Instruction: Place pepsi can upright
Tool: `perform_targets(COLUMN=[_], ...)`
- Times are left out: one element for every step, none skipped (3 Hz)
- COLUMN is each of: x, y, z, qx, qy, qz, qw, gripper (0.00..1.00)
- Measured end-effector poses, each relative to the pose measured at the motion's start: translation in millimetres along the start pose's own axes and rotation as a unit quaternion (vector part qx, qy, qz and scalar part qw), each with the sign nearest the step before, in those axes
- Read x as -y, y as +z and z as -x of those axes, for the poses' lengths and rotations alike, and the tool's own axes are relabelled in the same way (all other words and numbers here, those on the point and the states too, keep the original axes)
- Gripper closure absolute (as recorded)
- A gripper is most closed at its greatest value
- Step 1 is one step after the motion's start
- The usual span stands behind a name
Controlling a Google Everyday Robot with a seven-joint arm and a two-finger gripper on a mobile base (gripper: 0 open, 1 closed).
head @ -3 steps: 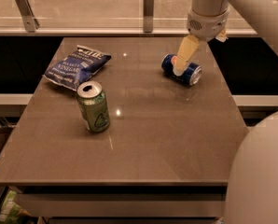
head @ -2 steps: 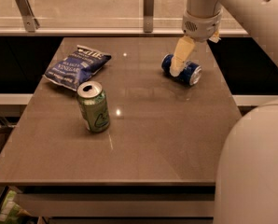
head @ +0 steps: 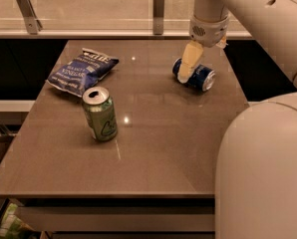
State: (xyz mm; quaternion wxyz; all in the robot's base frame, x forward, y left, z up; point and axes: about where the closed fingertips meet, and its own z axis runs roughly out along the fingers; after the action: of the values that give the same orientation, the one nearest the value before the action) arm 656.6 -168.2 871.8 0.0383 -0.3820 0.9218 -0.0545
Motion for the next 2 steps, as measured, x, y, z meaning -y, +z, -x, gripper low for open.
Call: perform_targets(x=[1.1,-0.1], y=[9.5,19.9], z=[4.4,8.7], qx=[0.0,0.0], qy=[-0.003,-0.005], qz=[0.008,0.018], qw=[1.0,0.9998], gripper=[0.0,0.0])
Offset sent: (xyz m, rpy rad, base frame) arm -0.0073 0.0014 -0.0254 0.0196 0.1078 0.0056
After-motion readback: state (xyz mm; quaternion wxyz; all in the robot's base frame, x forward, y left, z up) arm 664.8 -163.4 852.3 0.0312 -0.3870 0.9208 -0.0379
